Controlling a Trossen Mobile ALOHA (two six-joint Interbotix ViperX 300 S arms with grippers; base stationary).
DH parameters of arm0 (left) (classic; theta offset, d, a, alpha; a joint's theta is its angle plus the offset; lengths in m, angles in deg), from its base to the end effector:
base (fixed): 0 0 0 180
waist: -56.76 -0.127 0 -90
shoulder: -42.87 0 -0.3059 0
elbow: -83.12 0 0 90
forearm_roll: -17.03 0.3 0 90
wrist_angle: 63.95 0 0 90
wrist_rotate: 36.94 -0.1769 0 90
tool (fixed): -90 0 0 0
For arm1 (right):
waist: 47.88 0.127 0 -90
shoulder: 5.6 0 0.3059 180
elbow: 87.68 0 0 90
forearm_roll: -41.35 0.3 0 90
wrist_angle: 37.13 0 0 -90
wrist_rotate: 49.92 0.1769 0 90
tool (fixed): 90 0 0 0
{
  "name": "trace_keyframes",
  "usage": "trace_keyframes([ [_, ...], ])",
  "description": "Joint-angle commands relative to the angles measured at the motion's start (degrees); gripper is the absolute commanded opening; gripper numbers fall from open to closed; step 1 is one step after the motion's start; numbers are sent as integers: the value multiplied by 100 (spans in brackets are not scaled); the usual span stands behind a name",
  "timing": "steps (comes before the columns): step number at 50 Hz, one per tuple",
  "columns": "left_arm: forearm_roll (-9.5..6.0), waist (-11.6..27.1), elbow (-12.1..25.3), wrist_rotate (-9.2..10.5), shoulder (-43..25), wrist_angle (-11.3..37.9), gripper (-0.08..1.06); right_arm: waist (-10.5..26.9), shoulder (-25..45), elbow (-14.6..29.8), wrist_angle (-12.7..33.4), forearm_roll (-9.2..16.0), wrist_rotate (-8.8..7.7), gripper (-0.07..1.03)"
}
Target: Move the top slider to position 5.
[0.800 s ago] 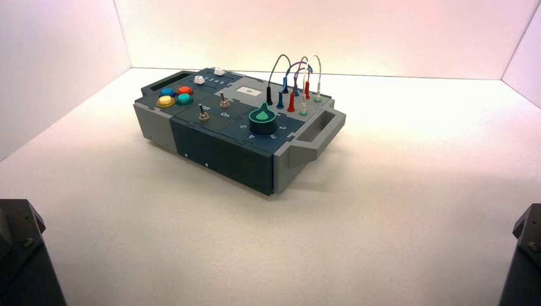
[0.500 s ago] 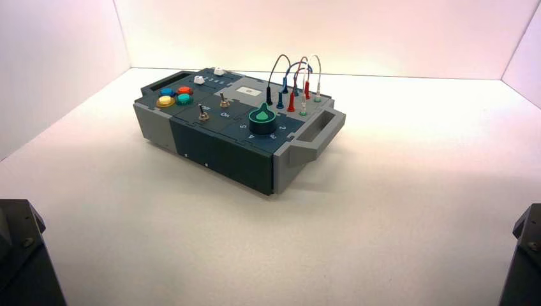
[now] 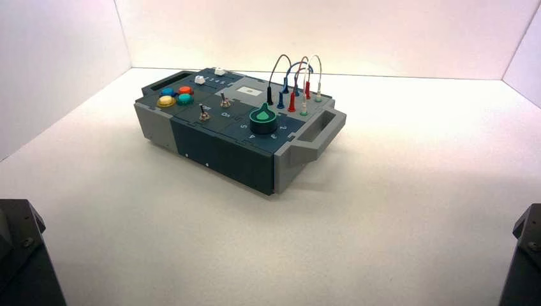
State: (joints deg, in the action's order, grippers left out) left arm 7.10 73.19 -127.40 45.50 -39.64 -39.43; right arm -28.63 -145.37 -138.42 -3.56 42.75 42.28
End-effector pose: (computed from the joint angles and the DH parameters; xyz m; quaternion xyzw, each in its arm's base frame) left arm 0.3379 -0.1128 0.1834 0.0313 0.4003 -0.1581 0.9021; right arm 0.1995 0.0722 0.2192 -0.0200 0.2977 0.1573 0.9414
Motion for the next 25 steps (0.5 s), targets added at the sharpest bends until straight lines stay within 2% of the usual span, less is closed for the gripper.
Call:
trace_keyframes([
  [1,9,-9,765,-70,-861,97,-3,35,44,79,-62,0,9,-2],
  [13,0,-9,1749,-123,-2584,167,-3,26,70,79,-88,-18,9,-2],
  [25,0,-18,2505,-123,-3533,202,-3,26,88,70,-97,-26,9,-2],
])
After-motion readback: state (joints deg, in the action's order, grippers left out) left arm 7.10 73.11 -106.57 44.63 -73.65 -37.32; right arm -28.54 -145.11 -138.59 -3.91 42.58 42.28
